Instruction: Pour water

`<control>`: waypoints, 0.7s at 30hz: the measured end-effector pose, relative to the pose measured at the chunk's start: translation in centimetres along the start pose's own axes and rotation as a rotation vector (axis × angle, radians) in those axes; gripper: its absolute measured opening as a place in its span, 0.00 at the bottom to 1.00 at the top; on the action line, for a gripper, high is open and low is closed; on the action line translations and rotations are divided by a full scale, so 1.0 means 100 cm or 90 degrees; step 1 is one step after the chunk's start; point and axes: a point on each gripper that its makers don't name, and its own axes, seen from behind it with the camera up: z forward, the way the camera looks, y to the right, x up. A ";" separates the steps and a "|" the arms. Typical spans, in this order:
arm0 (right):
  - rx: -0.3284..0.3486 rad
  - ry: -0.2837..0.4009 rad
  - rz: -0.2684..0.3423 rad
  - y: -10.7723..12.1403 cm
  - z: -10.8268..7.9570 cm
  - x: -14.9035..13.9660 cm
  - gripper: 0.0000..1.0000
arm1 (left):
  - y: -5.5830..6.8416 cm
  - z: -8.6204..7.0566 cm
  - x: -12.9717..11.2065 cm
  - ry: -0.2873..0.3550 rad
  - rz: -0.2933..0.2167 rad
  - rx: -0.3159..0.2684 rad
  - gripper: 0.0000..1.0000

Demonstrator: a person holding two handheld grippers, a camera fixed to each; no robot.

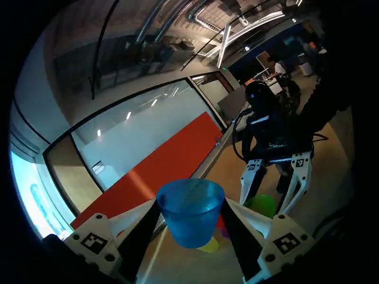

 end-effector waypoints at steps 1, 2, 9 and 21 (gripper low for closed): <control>0.001 0.000 0.000 -0.001 0.000 0.001 0.92 | 0.000 0.000 0.000 0.000 0.002 0.001 0.85; 0.002 0.001 0.000 -0.001 0.000 0.001 0.92 | 0.000 0.000 0.000 0.000 0.004 0.001 0.85; 0.007 0.001 -0.002 -0.004 -0.001 0.002 0.92 | 0.000 -0.002 -0.001 0.001 0.017 0.003 0.84; 0.014 0.004 -0.003 -0.008 -0.002 0.003 0.92 | 0.004 -0.002 0.002 0.008 0.052 0.006 0.85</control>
